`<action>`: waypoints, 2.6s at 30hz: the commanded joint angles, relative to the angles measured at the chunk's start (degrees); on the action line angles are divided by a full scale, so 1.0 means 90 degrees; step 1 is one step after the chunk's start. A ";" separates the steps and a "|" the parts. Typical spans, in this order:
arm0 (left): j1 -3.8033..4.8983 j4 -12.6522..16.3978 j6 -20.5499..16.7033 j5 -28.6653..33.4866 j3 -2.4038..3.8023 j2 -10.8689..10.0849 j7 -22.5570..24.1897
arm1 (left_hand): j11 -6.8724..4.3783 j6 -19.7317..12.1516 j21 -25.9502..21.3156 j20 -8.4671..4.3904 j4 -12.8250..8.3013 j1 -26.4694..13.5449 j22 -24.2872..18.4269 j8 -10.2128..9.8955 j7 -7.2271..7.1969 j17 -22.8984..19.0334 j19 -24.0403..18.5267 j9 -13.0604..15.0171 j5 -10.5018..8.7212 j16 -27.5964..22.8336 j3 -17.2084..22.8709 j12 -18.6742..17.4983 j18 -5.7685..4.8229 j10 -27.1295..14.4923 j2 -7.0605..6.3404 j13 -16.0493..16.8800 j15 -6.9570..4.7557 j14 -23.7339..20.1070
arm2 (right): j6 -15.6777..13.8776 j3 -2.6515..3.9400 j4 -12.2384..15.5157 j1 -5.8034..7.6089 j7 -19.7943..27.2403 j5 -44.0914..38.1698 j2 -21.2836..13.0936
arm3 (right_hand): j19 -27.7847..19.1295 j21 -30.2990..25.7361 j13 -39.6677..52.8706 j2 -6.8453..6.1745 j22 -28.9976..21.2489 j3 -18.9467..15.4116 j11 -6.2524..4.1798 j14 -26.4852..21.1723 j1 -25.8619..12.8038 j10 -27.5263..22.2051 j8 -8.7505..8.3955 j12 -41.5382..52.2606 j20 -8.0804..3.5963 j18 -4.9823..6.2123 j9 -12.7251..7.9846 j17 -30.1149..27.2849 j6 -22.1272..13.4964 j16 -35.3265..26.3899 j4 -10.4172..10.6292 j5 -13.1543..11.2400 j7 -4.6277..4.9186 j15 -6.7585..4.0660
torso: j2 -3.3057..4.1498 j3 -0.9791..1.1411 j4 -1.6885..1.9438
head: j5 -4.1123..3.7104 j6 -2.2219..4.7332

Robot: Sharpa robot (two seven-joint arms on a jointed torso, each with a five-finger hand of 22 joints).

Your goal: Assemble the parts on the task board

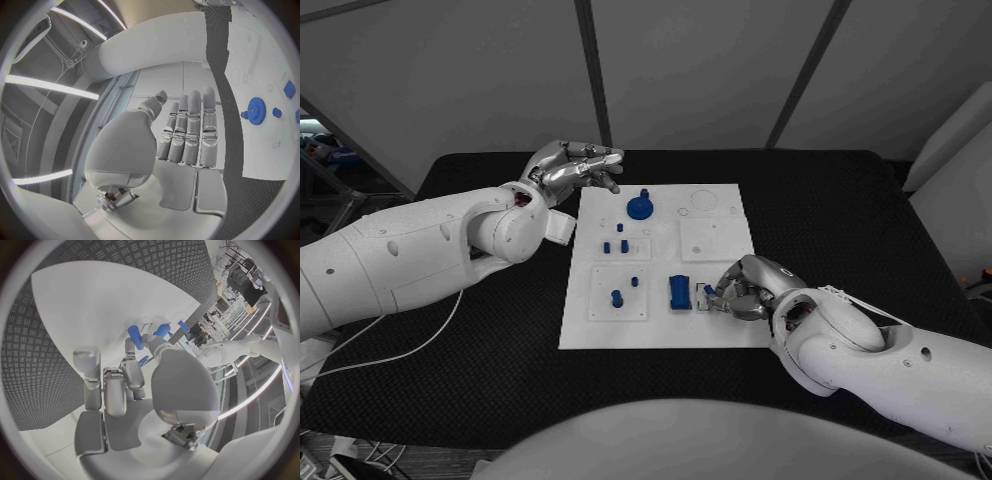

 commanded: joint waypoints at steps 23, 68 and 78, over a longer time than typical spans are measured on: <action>0.0010 0.0008 0.0077 0.0015 0.0007 0.0012 0.0027 | 0.0004 -0.0060 -0.0046 0.0023 0.0032 -0.0007 -0.0013 0.0001 -0.0001 -0.0007 0.0009 0.0010 0.0000 -0.0028 -0.0017 -0.0015 -0.0015 -0.0051 0.0053 0.0008 -0.0011 -0.0044 | 0.0140 0.0005 -0.0093 0.0016 0.0073 0.0133 0.0131 | 0.0089 0.0048 0.0075 -0.0036 0.0052 -0.0111 -0.0027 0.0624 -0.0702 0.0095 0.0084 0.0106 -0.0013 -0.0066 0.0226 0.1415 0.0143 0.0062 0.0429 -0.0916 -0.0081 -0.0054 | -0.0002 0.0000 0.0000 | 0.0046 0.0001; 0.0009 -0.0019 0.0077 0.0015 0.0007 -0.0011 -0.0006 | 0.0003 -0.0058 -0.0065 0.0025 0.0067 -0.0023 -0.0031 0.0006 -0.0004 -0.0007 0.0019 0.0011 0.0002 -0.0028 -0.0017 -0.0007 -0.0014 -0.0059 0.0101 0.0011 -0.0010 -0.0047 | -0.0041 -0.0004 0.0406 0.0015 0.0639 0.0118 -0.0391 | 0.0066 -0.0031 0.0119 0.0079 -0.0007 -0.1925 -0.0016 0.0611 -0.0266 0.0083 0.0152 0.0109 -0.0016 -0.0056 0.0311 0.1366 0.0097 0.0031 0.0802 -0.0888 -0.0068 -0.0051 | -0.0013 0.0009 -0.0070 | 0.0108 0.0001; 0.0009 -0.0035 0.0087 0.0015 0.0006 0.0028 -0.0003 | 0.0002 -0.0058 -0.0068 0.0025 0.0068 -0.0019 -0.0034 0.0006 -0.0005 -0.0006 0.0020 0.0011 0.0002 -0.0028 -0.0016 -0.0006 -0.0014 -0.0061 0.0106 0.0011 -0.0010 -0.0048 | 0.0146 -0.0006 0.0383 0.0014 0.0806 0.0187 -0.0458 | 0.0056 -0.0047 0.0119 0.0134 -0.0020 -0.2023 -0.0023 0.0609 0.0116 0.0079 0.0148 0.0101 -0.0016 -0.0054 0.0305 0.1359 0.0104 0.0026 0.0601 -0.1052 -0.0076 -0.0054 | -0.0008 0.0018 -0.0061 | 0.0088 0.0001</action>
